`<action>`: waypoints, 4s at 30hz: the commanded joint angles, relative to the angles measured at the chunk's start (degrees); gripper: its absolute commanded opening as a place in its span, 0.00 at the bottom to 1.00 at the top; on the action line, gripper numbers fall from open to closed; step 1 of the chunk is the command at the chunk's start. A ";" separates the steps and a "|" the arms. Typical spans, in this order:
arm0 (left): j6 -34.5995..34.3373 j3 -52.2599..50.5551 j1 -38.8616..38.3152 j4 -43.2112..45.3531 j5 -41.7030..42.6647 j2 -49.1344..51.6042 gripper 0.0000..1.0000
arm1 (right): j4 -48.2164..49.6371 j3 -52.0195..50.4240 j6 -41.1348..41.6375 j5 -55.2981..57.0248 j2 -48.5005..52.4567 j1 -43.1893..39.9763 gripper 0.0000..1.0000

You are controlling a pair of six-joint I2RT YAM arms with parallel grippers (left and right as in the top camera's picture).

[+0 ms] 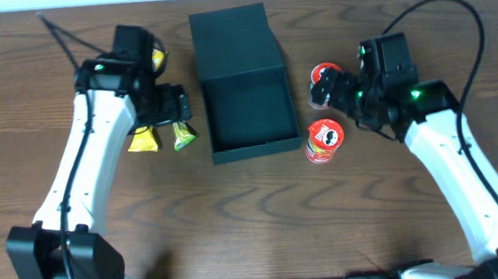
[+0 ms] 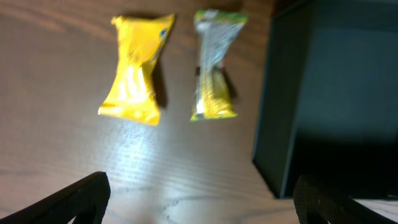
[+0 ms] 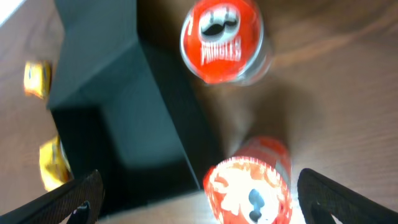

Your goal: Pack container

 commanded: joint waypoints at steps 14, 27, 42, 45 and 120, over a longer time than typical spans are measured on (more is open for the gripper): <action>2.97 2.69 -2.62 -2.36 -5.01 0.96 0.96 | -14.32 6.54 1.84 2.91 7.58 1.38 0.93; 3.19 2.69 -2.60 -3.63 -5.05 0.96 0.96 | -16.48 2.82 9.62 11.91 7.58 7.98 0.98; 3.19 2.69 -2.60 -3.89 -5.03 0.96 0.96 | -5.75 -3.65 9.79 12.74 7.61 8.07 0.99; 3.19 2.69 -2.60 -3.89 -5.03 0.96 0.96 | -5.73 -3.65 9.79 12.76 7.58 8.07 0.99; 3.15 2.69 -2.60 -4.11 -5.01 0.96 0.96 | 8.07 12.04 13.33 -33.62 21.55 8.31 0.57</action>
